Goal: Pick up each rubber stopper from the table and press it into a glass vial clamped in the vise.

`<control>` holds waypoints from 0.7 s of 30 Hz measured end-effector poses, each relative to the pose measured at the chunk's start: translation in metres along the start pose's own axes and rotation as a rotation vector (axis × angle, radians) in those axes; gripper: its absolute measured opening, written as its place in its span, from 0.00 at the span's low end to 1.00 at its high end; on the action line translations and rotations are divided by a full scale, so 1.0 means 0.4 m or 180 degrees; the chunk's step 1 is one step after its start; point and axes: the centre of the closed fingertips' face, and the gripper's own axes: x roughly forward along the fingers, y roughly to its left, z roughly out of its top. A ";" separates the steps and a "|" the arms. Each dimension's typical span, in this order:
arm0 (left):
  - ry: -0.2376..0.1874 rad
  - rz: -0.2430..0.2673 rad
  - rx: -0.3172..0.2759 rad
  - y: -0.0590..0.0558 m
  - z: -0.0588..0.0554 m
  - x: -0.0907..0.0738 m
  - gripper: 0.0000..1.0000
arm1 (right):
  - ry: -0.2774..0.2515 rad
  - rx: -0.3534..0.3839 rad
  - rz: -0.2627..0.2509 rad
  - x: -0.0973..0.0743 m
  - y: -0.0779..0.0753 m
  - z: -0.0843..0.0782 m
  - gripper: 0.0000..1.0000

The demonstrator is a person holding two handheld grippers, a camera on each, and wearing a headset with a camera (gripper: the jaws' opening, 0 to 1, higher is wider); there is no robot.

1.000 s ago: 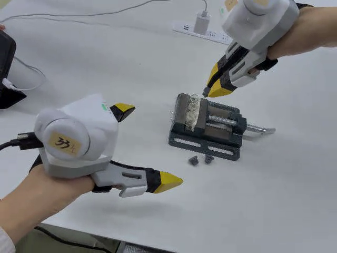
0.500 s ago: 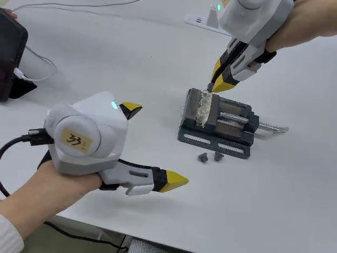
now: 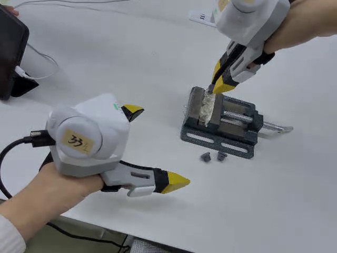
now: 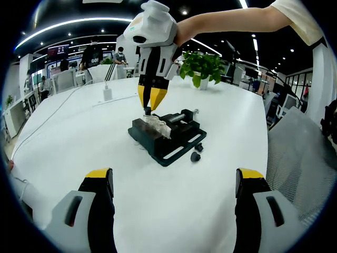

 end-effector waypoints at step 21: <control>-0.0059 -0.0007 -0.0041 -0.009 0.007 0.003 0.96 | -0.0098 0.0397 -0.0072 0.005 -0.017 -0.003 0.04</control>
